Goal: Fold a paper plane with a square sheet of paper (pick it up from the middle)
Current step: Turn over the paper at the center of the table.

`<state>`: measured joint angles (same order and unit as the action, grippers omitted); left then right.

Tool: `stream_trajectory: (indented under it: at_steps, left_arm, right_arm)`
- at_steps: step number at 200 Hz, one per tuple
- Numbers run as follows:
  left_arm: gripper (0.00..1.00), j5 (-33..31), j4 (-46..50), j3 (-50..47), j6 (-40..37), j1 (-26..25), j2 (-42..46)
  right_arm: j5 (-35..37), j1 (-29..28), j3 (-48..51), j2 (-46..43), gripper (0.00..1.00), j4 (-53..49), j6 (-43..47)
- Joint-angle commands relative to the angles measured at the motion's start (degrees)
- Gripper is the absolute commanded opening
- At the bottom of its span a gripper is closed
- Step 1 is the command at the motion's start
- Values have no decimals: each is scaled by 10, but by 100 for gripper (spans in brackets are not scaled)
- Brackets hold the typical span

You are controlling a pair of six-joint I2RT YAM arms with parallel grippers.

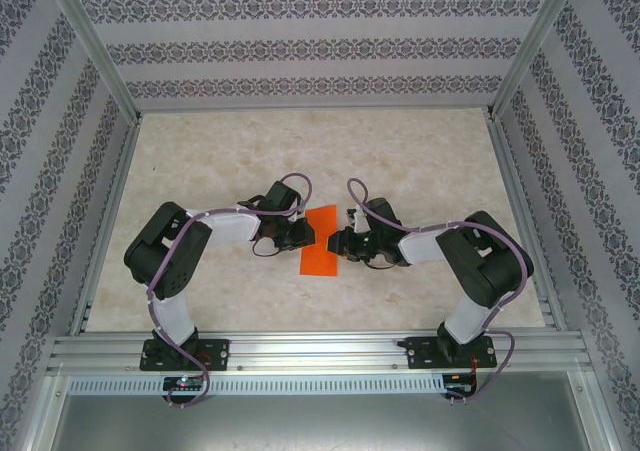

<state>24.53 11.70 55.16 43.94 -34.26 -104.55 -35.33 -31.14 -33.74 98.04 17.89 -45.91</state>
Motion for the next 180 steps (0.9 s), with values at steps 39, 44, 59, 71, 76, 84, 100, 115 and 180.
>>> stream_trajectory:
  at_steps: [39, 44, 59, 71, 76, 84, 100, 115, 180]
  left_arm:
    - [20, -8, 7, 2, 4, -3, 34]
    - [20, -8, 4, 1, 5, -3, 39]
    - [22, -7, -3, -1, 11, -3, 57]
    - [22, -14, -1, -2, 13, -3, 73]
    - [23, -18, 0, -2, 13, -3, 81]
    - [24, -25, 2, -4, 14, -4, 94]
    - [28, -43, 6, -8, 14, -3, 122]
    - [33, -65, 12, -13, 16, -3, 149]
    - [40, -211, 49, -45, 40, 0, 254]
  right_arm:
    - [-23, 11, 9, -19, 16, 25, 31]
    - [-22, 12, 9, -25, 16, 20, 31]
    - [-16, 13, 7, -46, 12, -4, 37]
    - [-5, 13, 5, -66, 11, -28, 41]
    - [3, 14, 4, -78, 10, -45, 44]
    - [16, 15, 0, -97, 9, -72, 48]
    - [45, 16, -9, -142, 8, -139, 62]
    - [93, 16, -28, -191, 8, -232, 85]
    - [497, -13, -218, -322, 10, -734, 129]
